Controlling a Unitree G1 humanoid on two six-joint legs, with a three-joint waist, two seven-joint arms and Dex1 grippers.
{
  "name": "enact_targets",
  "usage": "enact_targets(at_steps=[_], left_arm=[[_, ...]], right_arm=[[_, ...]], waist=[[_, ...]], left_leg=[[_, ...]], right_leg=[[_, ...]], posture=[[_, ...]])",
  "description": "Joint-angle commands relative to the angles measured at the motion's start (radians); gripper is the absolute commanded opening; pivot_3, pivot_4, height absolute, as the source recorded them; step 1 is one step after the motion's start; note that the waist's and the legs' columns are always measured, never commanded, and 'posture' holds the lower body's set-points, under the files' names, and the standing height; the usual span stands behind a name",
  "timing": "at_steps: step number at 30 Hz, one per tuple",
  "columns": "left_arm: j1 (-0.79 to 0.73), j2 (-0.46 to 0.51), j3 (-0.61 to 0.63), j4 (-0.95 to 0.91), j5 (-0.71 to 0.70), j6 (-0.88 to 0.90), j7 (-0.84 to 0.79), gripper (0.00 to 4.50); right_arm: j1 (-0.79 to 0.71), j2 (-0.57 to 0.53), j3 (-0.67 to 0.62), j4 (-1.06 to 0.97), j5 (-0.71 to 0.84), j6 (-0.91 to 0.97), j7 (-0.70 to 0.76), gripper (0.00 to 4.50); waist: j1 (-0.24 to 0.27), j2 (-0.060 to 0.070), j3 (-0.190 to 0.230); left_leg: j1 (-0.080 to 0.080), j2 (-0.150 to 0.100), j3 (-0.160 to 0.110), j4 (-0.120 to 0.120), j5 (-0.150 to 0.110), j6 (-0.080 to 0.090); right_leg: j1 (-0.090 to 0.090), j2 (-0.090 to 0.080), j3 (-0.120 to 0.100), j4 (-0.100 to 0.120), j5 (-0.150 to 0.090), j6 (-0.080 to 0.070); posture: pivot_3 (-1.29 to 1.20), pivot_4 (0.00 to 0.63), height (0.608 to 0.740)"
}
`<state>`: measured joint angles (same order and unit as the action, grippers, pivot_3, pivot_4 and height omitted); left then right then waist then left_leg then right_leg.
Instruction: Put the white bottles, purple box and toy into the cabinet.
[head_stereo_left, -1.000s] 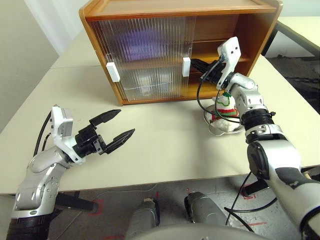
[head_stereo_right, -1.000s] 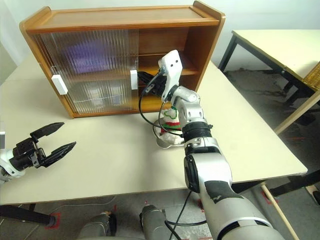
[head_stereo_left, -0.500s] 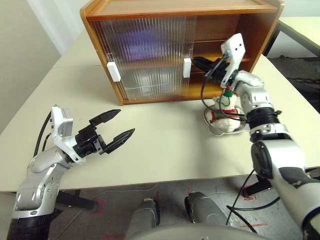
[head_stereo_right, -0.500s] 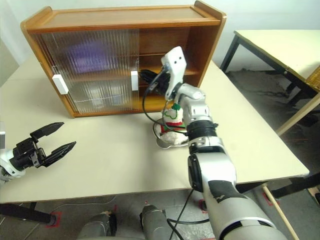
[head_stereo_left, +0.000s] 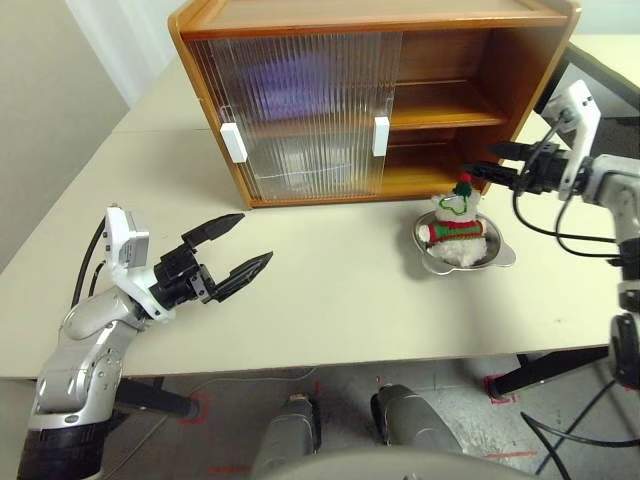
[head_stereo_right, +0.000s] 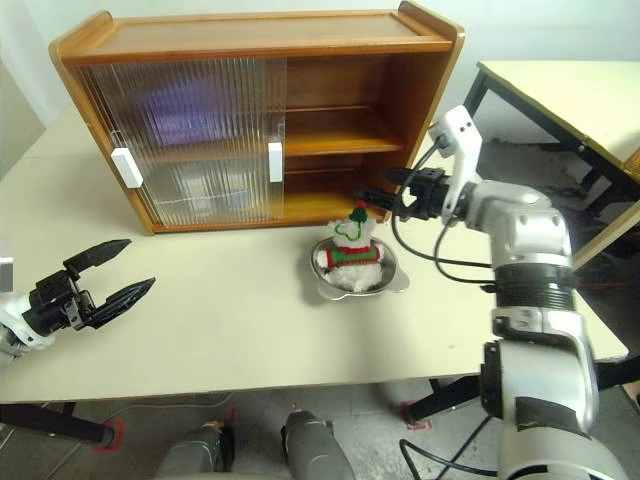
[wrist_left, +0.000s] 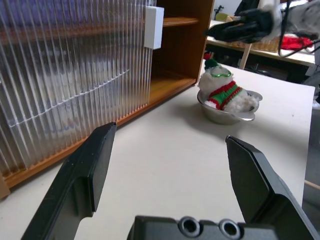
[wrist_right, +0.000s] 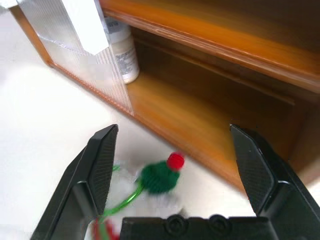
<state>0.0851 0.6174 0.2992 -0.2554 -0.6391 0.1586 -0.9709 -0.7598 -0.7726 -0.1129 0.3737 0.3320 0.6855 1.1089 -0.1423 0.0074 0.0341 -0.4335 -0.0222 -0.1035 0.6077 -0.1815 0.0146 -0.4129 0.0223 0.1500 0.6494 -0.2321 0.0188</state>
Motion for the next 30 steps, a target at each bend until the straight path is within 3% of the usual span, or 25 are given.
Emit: enact_targets(at_steps=[1,5,9,15,23,30], left_arm=[[0.004,0.013,0.005,-0.006,0.001,0.014,0.0,4.5],[0.005,0.017,0.006,-0.007,-0.001,0.022,-0.003,4.5],[-0.015,0.018,-0.001,-0.004,-0.001,0.03,-0.001,4.5],[-0.018,0.017,0.001,-0.001,0.002,0.031,-0.006,4.5],[-0.014,0.016,0.005,-0.005,0.002,0.029,-0.004,4.5],[-0.007,0.023,0.009,-0.004,0.01,0.029,-0.001,4.5]], right_arm=[[0.046,-0.069,-0.021,-0.18,0.089,0.267,-0.017,4.48],[0.11,-0.146,0.035,-0.355,0.113,0.464,-0.062,4.48],[0.132,-0.153,0.08,-0.425,0.11,0.562,-0.125,4.48],[0.154,-0.158,0.132,-0.429,0.105,0.58,-0.163,4.48],[0.159,-0.08,0.146,-0.429,0.114,0.589,-0.227,4.48],[0.151,-0.03,0.159,-0.408,0.095,0.58,-0.287,4.48]], waist=[[0.001,0.0,0.0],[0.003,-0.001,0.0],[-0.001,-0.001,0.001],[0.001,-0.001,0.001],[0.001,-0.001,0.001],[0.005,-0.001,0.001]], left_leg=[[0.0,0.0,0.0,0.0,0.0,-0.001],[0.0,0.0,0.0,0.0,-0.002,-0.003],[0.0,0.0,0.0,0.0,-0.007,-0.011],[0.0,-0.001,-0.001,0.0,-0.006,-0.01],[0.0,0.0,-0.001,0.0,-0.001,0.002],[-0.001,0.0,-0.001,-0.001,-0.002,0.003]], right_leg=[[0.0,0.0,0.0,0.0,-0.003,0.005],[0.001,0.0,0.0,0.0,-0.005,0.005],[0.0,0.0,0.001,0.0,-0.006,0.007],[0.0,0.0,0.001,0.0,-0.007,0.008],[-0.001,0.0,0.001,0.0,-0.01,0.009],[-0.001,0.0,0.001,0.0,-0.011,0.009]], posture=[[-0.18,0.081,0.74],[-0.18,0.082,0.74],[-0.19,0.081,0.74],[-0.19,0.082,0.74],[-0.18,0.084,0.74],[-0.18,0.079,0.74]])
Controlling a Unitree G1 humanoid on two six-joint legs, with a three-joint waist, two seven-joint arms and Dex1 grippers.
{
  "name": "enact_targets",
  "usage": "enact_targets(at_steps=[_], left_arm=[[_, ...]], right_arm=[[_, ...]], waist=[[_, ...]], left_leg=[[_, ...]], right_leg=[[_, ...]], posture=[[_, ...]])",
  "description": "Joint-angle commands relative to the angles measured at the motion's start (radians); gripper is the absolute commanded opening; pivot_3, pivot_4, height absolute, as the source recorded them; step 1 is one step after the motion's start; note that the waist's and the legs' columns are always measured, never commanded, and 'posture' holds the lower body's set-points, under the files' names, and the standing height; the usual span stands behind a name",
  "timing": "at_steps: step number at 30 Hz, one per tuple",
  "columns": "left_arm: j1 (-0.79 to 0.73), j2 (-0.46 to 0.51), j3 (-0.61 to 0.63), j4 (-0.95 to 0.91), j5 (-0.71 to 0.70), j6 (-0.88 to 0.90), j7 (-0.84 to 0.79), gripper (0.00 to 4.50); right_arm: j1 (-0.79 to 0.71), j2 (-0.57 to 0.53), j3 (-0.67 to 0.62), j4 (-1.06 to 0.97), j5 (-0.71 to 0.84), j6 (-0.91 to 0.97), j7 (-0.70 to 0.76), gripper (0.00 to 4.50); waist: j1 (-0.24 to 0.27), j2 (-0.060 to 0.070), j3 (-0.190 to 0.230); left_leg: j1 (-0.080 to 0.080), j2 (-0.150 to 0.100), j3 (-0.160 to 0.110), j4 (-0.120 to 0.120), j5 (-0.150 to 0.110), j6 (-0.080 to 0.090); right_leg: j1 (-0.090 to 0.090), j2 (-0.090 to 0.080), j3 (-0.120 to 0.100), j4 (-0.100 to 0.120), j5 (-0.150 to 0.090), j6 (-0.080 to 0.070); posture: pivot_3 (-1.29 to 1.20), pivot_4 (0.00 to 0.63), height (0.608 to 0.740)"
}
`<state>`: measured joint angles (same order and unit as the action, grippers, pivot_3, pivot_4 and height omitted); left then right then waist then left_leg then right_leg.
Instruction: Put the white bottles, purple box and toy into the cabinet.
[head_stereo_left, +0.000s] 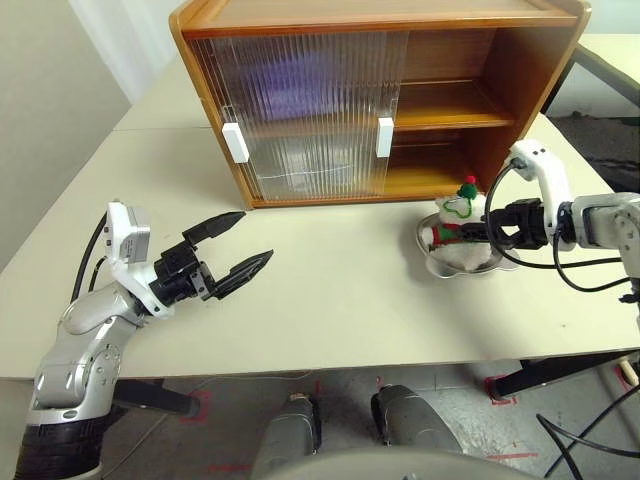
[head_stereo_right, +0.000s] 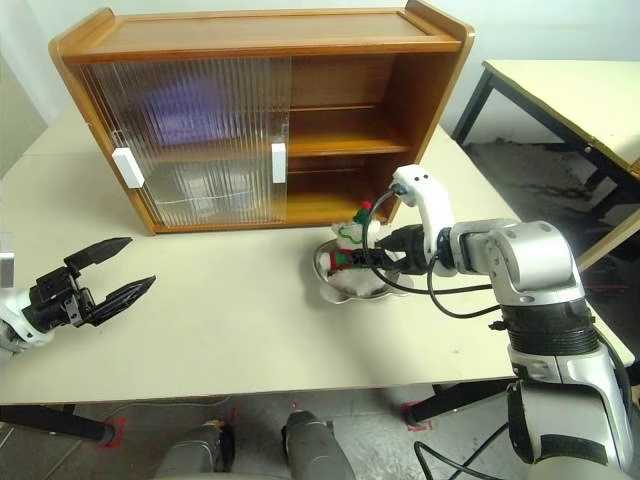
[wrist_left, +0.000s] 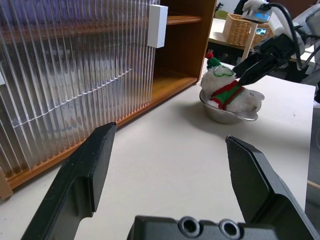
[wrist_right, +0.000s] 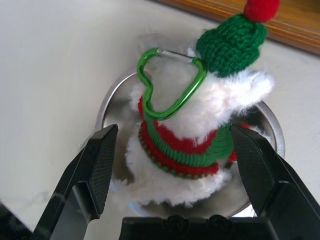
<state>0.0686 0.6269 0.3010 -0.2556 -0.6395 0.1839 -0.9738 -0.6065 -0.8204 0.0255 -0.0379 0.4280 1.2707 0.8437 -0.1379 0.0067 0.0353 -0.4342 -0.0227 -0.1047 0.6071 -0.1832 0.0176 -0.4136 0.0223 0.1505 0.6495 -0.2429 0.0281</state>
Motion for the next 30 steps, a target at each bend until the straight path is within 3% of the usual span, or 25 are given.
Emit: enact_targets(at_steps=[1,6,15,19,30], left_arm=[[0.009,0.014,0.008,-0.004,0.011,0.005,0.003,4.5],[0.012,0.018,0.009,-0.007,0.01,0.007,0.006,4.5],[0.012,0.033,0.011,-0.006,0.01,0.008,0.011,4.5],[0.008,0.031,0.008,-0.005,0.01,0.008,0.014,4.5],[-0.004,0.025,-0.001,-0.013,0.01,0.013,0.032,4.5]], right_arm=[[-0.001,0.028,0.022,0.006,-0.002,-0.005,-0.032,4.48],[0.0,0.059,0.03,0.022,-0.023,-0.016,-0.079,4.48],[-0.008,0.092,0.02,0.048,-0.018,-0.019,-0.119,1.3],[-0.006,0.092,0.013,0.049,-0.018,-0.033,-0.123,0.3],[-0.127,0.012,-0.021,0.135,0.055,-0.054,0.032,0.19]], waist=[[0.001,0.0,0.0],[0.002,0.0,0.0],[0.003,0.0,0.0],[0.003,0.0,0.0],[0.002,0.0,0.0]], left_leg=[[0.0,0.0,0.0,0.0,0.0,0.0],[0.0,0.0,0.0,0.0,0.0,0.0],[0.0,0.0,0.0,0.0,0.0,0.0],[0.0,0.0,0.0,0.0,0.0,0.0],[0.0,0.0,0.0,-0.001,-0.001,-0.001]], right_leg=[[0.0,0.0,0.0,0.0,0.0,0.0],[0.0,0.0,0.0,0.0,0.0,0.0],[0.0,0.0,0.0,0.0,0.0,-0.001],[0.0,0.0,0.0,0.0,0.001,-0.002],[-0.001,0.0,0.0,0.0,0.002,-0.003]], posture=[[-0.18,0.079,0.74],[-0.18,0.079,0.74],[-0.18,0.077,0.74],[-0.18,0.076,0.74],[-0.18,0.071,0.74]])
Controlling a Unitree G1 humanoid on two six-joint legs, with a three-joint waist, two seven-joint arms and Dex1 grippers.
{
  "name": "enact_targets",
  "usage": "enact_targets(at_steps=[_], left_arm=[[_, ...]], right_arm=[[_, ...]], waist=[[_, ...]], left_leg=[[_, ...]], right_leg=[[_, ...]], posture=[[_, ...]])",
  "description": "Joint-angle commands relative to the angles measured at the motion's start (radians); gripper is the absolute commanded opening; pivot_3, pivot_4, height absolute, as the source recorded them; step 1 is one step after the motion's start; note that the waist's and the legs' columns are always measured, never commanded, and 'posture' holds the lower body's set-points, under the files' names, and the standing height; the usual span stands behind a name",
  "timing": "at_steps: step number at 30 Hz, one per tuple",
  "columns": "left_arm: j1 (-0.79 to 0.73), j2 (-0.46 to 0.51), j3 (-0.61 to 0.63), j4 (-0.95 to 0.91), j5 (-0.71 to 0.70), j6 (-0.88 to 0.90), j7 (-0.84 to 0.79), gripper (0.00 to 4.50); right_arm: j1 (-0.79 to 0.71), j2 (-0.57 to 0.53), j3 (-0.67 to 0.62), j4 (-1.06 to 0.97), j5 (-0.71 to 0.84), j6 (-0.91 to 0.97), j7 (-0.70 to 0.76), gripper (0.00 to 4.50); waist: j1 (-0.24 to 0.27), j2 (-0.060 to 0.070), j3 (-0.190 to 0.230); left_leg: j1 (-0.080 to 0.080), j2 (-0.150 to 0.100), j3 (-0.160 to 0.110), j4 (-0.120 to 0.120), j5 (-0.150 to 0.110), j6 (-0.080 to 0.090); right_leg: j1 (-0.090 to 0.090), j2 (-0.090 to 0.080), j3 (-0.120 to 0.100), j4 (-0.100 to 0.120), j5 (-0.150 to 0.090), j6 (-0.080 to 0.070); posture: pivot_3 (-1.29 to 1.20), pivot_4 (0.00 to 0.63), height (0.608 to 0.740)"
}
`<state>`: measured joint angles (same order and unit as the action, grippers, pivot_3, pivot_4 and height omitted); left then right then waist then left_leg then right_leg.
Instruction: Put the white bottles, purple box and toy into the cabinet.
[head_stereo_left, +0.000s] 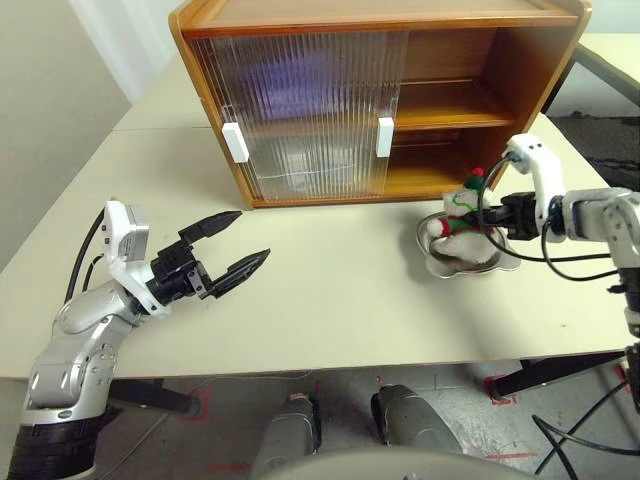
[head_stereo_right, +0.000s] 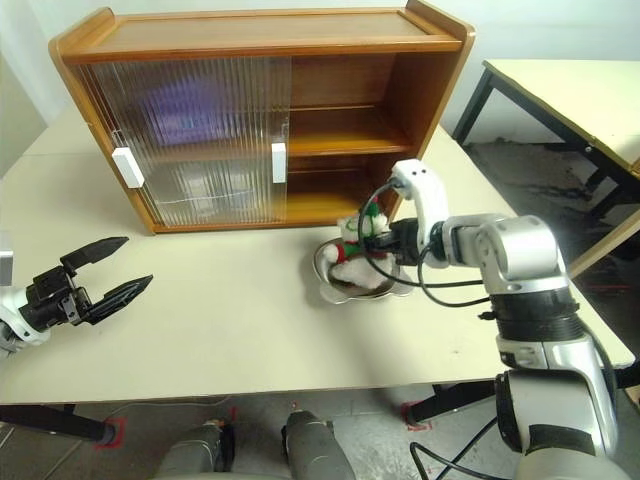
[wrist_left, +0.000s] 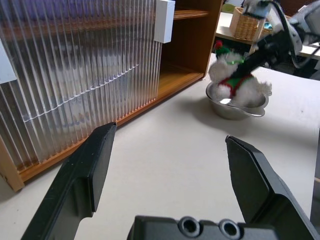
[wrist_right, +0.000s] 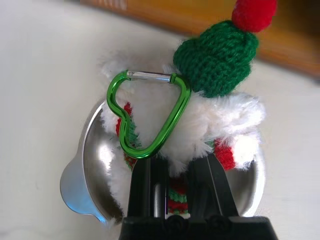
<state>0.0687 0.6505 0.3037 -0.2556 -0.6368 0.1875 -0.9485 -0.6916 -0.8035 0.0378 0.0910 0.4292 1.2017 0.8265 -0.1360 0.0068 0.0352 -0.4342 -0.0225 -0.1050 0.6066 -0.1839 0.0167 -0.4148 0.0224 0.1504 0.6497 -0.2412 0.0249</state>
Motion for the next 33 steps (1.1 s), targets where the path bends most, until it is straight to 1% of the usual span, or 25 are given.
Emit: enact_targets(at_steps=[1,3,5,7,8,9,12,20,26,30,33], left_arm=[[-0.005,0.002,-0.004,-0.015,0.006,0.011,0.009,4.5],[-0.004,0.002,-0.003,-0.019,0.004,0.012,0.012,4.5],[-0.001,0.001,-0.002,-0.023,0.002,0.012,0.012,4.5],[0.0,-0.004,-0.008,-0.023,0.005,0.009,0.011,4.5],[-0.002,-0.005,-0.013,-0.021,0.004,0.009,0.006,4.5],[-0.004,-0.006,-0.018,-0.02,0.001,0.012,0.002,4.5],[-0.012,-0.006,-0.022,-0.02,-0.008,0.015,-0.006,4.5],[0.002,-0.013,-0.015,-0.046,-0.041,-0.024,-0.087,4.5],[-0.039,-0.056,-0.011,-0.043,-0.084,-0.033,-0.09,4.5],[-0.049,-0.057,-0.015,-0.027,-0.07,-0.034,-0.091,4.5],[-0.044,-0.058,-0.017,-0.018,-0.059,-0.038,-0.091,4.5]], right_arm=[[-0.062,-0.007,-0.047,0.001,0.083,0.038,0.074,0.19],[-0.094,-0.01,-0.066,0.001,0.116,0.066,0.097,0.19],[-0.123,0.001,-0.086,0.026,0.114,0.041,0.084,0.19],[-0.194,0.076,-0.167,0.091,0.139,-0.027,0.046,0.19],[-0.222,0.107,-0.193,0.116,0.143,-0.049,0.026,0.19],[-0.241,0.13,-0.208,0.132,0.144,-0.065,0.011,0.19],[-0.266,0.161,-0.217,0.158,0.124,-0.108,-0.021,0.19],[-0.284,0.18,-0.241,0.221,0.118,-0.234,-0.039,0.19],[-0.309,0.215,-0.256,0.305,0.07,-0.394,-0.114,0.19],[-0.326,0.254,-0.274,0.345,0.056,-0.481,-0.158,0.19],[-0.321,0.29,-0.25,0.363,0.015,-0.574,-0.192,0.19]], waist=[[0.0,0.0,0.0],[0.0,0.0,0.0],[0.002,0.0,0.0],[0.0,0.0,0.0],[-0.003,0.0,0.0],[-0.004,0.001,0.0],[-0.002,0.001,0.0],[0.009,0.001,0.0],[0.01,0.001,0.0],[0.008,0.001,-0.001],[0.006,0.002,-0.001]], left_leg=[[0.0,0.0,0.0,0.0,0.0,0.0],[0.0,0.0,0.0,0.0,0.0,0.0],[0.0,0.0,0.0,0.0,0.0,0.0],[0.0,0.0,0.0,0.0,0.0,0.001],[0.0,0.0,0.0,0.0,0.0,0.001],[0.0,0.0,0.0,0.0,0.001,0.001],[0.0,0.001,0.0,-0.001,0.001,0.002],[-0.001,0.001,0.0,0.0,0.001,0.002],[-0.001,0.001,0.0,0.0,0.001,0.003],[0.0,0.001,0.0,0.0,0.001,0.003],[0.0,0.001,0.0,0.001,0.001,0.003]], right_leg=[[0.0,0.0,0.0,0.0,0.0,0.0],[-0.001,0.0,0.0,0.0,0.0,0.0],[0.0,0.0,0.0,0.0,0.0,-0.001],[0.0,0.0,0.0,0.0,0.001,-0.003],[-0.001,0.0,0.0,0.0,0.004,-0.008],[-0.001,0.0,0.001,0.001,0.004,-0.009],[-0.002,0.001,0.0,0.002,0.005,-0.01],[-0.002,0.0,-0.001,0.001,0.004,-0.01],[-0.002,0.0,-0.001,0.002,0.005,-0.009],[-0.002,0.0,-0.001,0.002,0.007,-0.009],[-0.001,0.0,-0.001,0.002,0.007,-0.008]], posture=[[-0.18,0.071,0.74],[-0.18,0.07,0.74],[-0.18,0.07,0.74],[-0.18,0.07,0.74],[-0.18,0.069,0.74],[-0.18,0.069,0.74],[-0.17,0.069,0.74],[-0.17,0.065,0.74],[-0.17,0.062,0.74],[-0.16,0.062,0.74],[-0.16,0.059,0.74]])
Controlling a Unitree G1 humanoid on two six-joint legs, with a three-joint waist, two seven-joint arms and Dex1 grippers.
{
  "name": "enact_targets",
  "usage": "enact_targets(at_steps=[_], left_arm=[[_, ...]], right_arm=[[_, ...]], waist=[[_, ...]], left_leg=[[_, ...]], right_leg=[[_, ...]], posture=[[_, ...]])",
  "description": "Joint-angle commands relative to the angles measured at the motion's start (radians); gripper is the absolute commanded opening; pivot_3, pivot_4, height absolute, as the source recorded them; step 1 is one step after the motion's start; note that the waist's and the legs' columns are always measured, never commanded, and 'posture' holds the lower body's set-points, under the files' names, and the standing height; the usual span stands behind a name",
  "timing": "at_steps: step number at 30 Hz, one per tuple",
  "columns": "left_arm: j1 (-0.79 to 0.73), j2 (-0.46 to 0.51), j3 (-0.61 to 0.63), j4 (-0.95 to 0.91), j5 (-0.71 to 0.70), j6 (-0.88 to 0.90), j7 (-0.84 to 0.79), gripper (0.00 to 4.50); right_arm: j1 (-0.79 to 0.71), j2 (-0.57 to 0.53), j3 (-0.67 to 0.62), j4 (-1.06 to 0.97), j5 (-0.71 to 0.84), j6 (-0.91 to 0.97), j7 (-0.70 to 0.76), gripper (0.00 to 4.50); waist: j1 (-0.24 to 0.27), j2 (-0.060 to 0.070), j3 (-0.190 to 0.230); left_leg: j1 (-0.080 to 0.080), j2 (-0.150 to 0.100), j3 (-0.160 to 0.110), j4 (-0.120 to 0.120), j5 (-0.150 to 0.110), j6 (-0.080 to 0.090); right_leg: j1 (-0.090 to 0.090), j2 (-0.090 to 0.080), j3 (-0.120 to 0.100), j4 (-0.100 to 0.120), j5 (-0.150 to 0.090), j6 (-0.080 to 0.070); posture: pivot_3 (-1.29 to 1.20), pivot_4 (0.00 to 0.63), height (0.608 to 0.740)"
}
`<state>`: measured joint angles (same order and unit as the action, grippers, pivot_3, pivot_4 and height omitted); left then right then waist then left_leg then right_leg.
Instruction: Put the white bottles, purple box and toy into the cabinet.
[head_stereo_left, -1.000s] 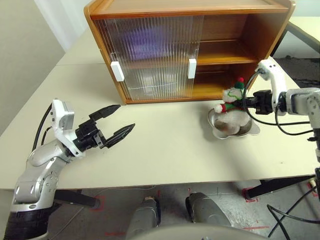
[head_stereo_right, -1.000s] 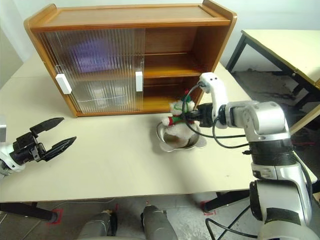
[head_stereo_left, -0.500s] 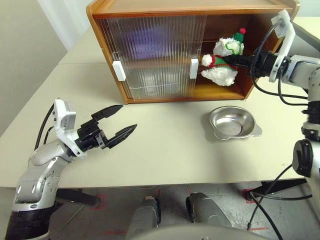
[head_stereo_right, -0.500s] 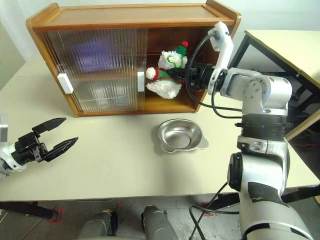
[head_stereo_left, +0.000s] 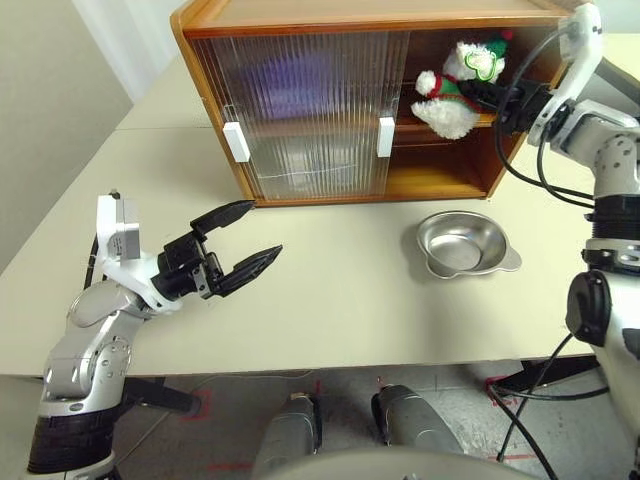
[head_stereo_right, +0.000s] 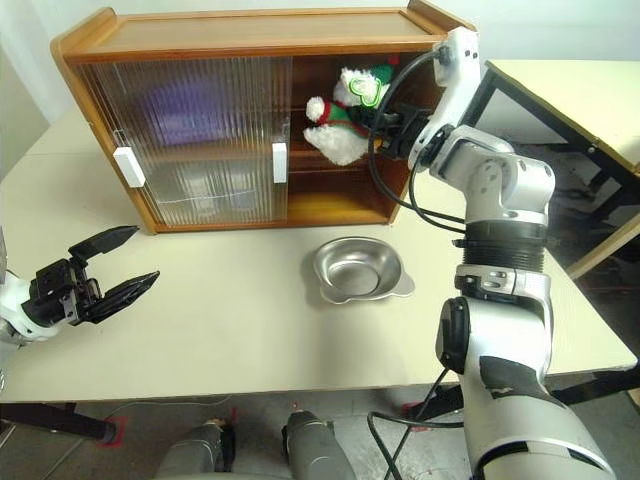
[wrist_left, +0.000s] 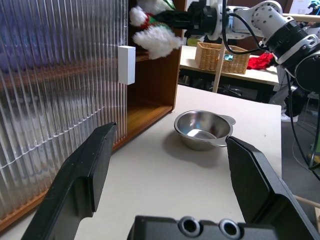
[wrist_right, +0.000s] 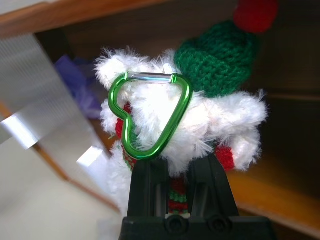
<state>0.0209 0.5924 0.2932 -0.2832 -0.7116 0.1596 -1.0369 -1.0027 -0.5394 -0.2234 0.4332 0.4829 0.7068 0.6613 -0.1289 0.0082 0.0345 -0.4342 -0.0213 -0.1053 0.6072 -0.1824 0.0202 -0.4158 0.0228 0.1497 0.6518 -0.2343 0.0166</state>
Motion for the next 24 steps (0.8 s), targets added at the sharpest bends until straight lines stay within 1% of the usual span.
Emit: enact_targets(at_steps=[1,6,11,17,21,24], left_arm=[[0.008,0.001,-0.006,0.011,0.02,-0.011,-0.002,4.5],[0.02,0.005,0.002,0.018,0.028,-0.02,-0.004,4.5],[0.057,0.01,0.015,0.008,0.031,-0.031,-0.003,4.5],[0.072,0.009,0.016,0.003,0.034,-0.037,0.0,4.5],[0.072,0.009,0.017,0.008,0.037,-0.043,-0.002,4.5],[0.076,0.01,0.017,0.007,0.037,-0.045,-0.001,4.5]], right_arm=[[-0.011,0.038,0.021,0.034,-0.061,-0.116,-0.045,0.19],[-0.023,0.064,0.114,0.113,-0.201,-0.315,-0.052,0.19],[-0.059,0.08,0.128,0.19,-0.268,-0.439,-0.096,0.19],[-0.092,0.098,0.127,0.271,-0.312,-0.526,-0.133,0.19],[-0.111,0.103,0.158,0.317,-0.359,-0.559,-0.136,0.19],[-0.117,0.1,0.162,0.343,-0.387,-0.579,-0.167,0.19]], waist=[[-0.001,0.0,0.0],[-0.002,0.0,0.0],[0.0,0.0,0.0],[0.006,0.0,0.0],[0.008,0.0,0.0],[0.009,0.0,0.0]], left_leg=[[0.0,0.0,0.0,0.0,0.0,0.0],[0.0,0.0,0.0,0.001,0.0,0.0],[0.0,0.0,0.0,0.001,0.001,0.0],[0.0,0.0,0.0,0.001,0.0,0.0],[0.0,0.001,0.0,0.001,0.0,0.0],[0.0,0.001,0.0,0.001,0.0,0.0]], right_leg=[[0.0,0.0,0.0,0.0,0.0,0.0],[0.001,0.0,0.0,0.0,0.001,0.001],[0.001,0.0,0.0,0.0,0.003,0.001],[0.0,0.0,0.0,0.0,0.003,0.0],[0.0,0.0,0.0,0.0,0.003,-0.001],[0.0,0.0,-0.001,0.0,0.003,-0.001]], posture=[[-0.16,0.059,0.74],[-0.15,0.06,0.74],[-0.14,0.06,0.74],[-0.13,0.059,0.74],[-0.13,0.058,0.74],[-0.13,0.059,0.74]])
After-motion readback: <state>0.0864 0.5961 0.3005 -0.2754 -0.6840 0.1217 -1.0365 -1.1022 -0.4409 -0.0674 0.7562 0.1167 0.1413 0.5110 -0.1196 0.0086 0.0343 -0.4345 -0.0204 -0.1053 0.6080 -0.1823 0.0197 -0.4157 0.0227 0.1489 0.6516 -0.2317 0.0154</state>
